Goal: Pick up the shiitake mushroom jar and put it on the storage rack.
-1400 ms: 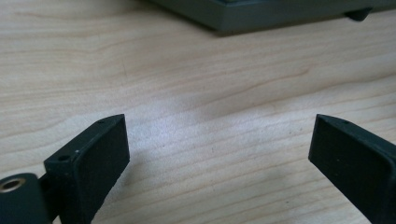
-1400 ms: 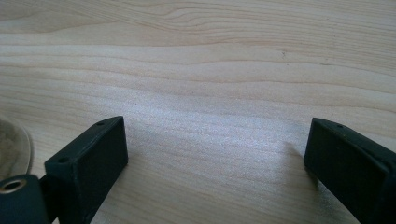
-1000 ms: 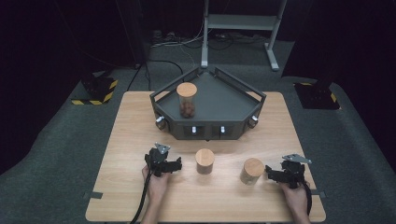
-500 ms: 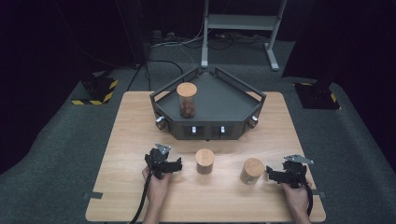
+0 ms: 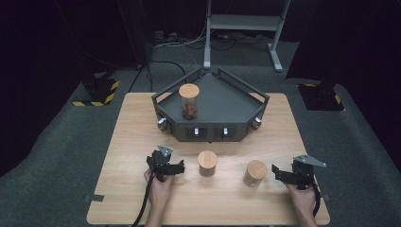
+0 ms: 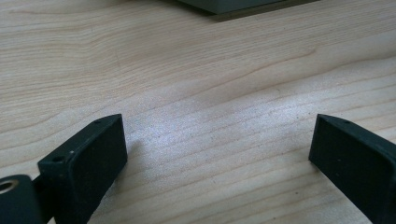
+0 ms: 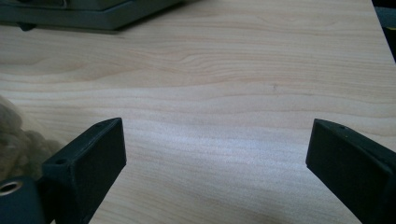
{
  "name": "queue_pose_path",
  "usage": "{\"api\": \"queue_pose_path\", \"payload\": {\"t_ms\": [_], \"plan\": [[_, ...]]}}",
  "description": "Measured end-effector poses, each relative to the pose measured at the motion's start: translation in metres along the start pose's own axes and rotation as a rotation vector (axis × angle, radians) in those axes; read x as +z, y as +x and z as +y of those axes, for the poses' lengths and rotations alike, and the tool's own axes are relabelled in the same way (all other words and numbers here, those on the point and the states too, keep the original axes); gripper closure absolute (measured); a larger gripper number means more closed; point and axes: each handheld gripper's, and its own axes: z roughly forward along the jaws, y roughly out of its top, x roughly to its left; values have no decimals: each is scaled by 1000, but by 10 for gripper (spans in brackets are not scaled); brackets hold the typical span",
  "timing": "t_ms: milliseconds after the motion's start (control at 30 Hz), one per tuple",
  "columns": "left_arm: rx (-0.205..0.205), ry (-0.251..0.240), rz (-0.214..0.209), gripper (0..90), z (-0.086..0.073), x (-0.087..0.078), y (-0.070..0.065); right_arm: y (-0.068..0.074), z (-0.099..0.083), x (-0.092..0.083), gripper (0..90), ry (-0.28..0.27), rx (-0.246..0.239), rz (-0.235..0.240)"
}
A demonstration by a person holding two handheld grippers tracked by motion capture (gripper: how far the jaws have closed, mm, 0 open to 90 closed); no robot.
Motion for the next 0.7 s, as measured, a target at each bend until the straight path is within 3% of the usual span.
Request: {"api": "queue_pose_path", "payload": {"t_ms": [267, 700], "plan": [[-1, 0, 1, 40, -1, -1, 0, 4, 10, -8, 46, -31, -16, 26], [-2, 0, 1, 40, -1, -1, 0, 22, 33, -19, 35, -120, -14, 142]]}}
